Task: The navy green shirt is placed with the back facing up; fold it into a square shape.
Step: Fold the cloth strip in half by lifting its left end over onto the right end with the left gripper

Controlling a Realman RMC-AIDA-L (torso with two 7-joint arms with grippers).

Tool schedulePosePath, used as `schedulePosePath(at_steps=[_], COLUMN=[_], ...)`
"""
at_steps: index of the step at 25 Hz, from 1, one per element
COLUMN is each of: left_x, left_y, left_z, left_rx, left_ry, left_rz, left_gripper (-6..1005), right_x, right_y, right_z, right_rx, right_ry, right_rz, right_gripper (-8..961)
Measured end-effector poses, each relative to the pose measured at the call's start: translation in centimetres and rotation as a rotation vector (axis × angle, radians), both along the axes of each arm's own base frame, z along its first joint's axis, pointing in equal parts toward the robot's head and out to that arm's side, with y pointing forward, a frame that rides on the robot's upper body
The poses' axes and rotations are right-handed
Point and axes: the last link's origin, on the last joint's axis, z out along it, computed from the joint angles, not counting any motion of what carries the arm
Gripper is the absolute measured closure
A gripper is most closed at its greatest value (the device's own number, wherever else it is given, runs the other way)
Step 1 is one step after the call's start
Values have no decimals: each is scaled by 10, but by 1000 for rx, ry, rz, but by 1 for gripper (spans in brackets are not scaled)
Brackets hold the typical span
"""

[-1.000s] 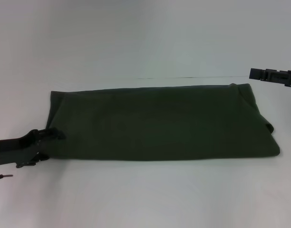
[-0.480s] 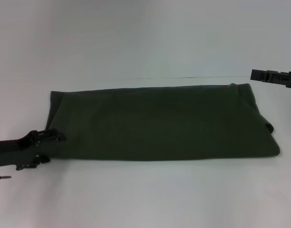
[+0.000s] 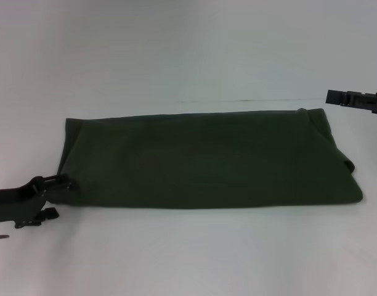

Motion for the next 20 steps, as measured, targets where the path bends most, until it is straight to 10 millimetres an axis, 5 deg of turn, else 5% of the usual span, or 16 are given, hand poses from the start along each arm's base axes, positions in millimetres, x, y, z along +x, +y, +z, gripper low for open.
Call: schedulePosePath(at_steps=[20], left_x=[4], left_y=[9], left_z=[0], left_rx=[25], left_ry=[10], left_rz=[-6], left_gripper=[98], right_x=[-1], right_y=[1], right_z=[2], right_rx=[6], right_ry=[-2], right_rz=[4], right_gripper=[48])
